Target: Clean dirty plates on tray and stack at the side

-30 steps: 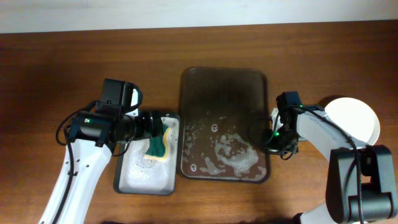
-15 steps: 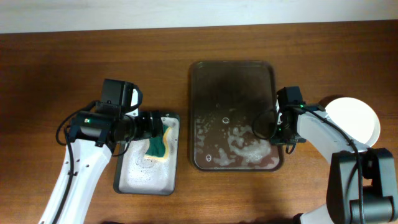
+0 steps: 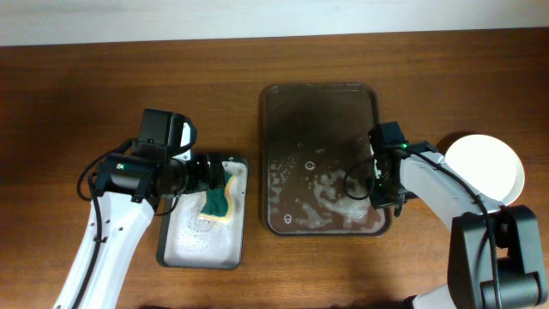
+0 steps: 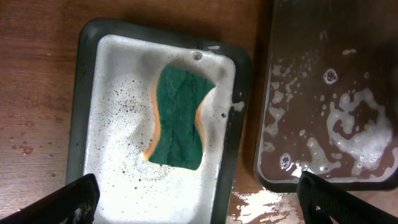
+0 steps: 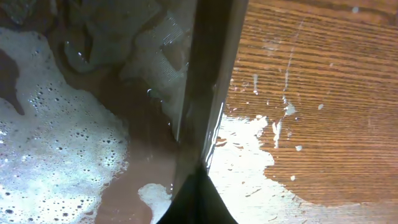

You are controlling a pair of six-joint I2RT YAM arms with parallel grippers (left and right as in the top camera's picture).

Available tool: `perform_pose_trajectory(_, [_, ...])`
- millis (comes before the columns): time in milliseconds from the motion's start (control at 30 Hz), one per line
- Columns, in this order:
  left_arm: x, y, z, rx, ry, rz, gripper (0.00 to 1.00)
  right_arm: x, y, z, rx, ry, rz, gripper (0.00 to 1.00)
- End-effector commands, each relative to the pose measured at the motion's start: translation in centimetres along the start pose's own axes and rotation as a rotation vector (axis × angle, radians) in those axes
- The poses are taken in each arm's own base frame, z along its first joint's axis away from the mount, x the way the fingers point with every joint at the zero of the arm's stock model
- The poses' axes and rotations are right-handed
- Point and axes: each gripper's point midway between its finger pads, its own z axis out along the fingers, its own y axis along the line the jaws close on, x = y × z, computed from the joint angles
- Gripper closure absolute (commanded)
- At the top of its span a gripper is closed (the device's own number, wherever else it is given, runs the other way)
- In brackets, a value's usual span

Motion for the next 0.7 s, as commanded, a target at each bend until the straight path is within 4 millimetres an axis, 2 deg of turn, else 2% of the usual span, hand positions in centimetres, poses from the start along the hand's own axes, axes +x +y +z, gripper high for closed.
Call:
perform_pose_trajectory(0, [-0.6, -0.2, -0.6, 0.013, -0.022, 0.003, 0.0, 2.3, 0.8, 1.3, -0.015, 0.088, -0.014, 0.96])
perform_pose_trajectory(67, [-0.6, -0.2, -0.6, 0.013, -0.022, 0.003, 0.0, 1.7, 0.9, 1.3, -0.017, 0.065, -0.009, 0.95])
perform_pose_trajectory(100, [-0.6, -0.2, -0.6, 0.013, -0.022, 0.003, 0.0, 1.4, 0.9, 1.2, -0.018, 0.057, -0.008, 0.9])
perform_pose_trajectory(167, [-0.6, -0.2, -0.6, 0.013, -0.022, 0.003, 0.0, 0.2, 1.2, -0.4, -0.055, 0.008, 0.0, 0.74])
perform_pose_trajectory(233, [-0.6, -0.2, -0.6, 0.013, -0.022, 0.003, 0.0, -1.7, 1.3, -3.4, -0.091, -0.09, 0.014, 0.62])
perform_pose_trajectory(267, [-0.6, -0.2, -0.6, 0.013, -0.022, 0.003, 0.0, -2.5, 1.3, -5.4, -0.115, -0.149, 0.022, 0.45])
perform_pose_trajectory(300, [-0.6, -0.2, -0.6, 0.013, -0.022, 0.003, 0.0, -3.4, 1.2, -7.1, -0.124, -0.216, 0.03, 0.42])
perform_pose_trajectory(367, [-0.6, -0.2, -0.6, 0.013, -0.022, 0.003, 0.0, -4.8, 0.5, -7.9, -0.124, -0.285, 0.06, 0.51])
perform_pose_trajectory(433, [-0.6, -0.2, -0.6, 0.013, -0.022, 0.003, 0.0, -6.0, -0.4, -6.9, -0.126, -0.3, 0.121, 0.58])
perform_pose_trajectory(533, [-0.6, -0.2, -0.6, 0.013, -0.022, 0.003, 0.0, -7.4, -1.4, -3.7, -0.128, -0.267, 0.165, 0.65])
perform_pose_trajectory(667, [-0.6, -0.2, -0.6, 0.013, -0.022, 0.003, 0.0, -7.3, -0.9, -0.2, -0.145, -0.187, 0.167, 0.72])
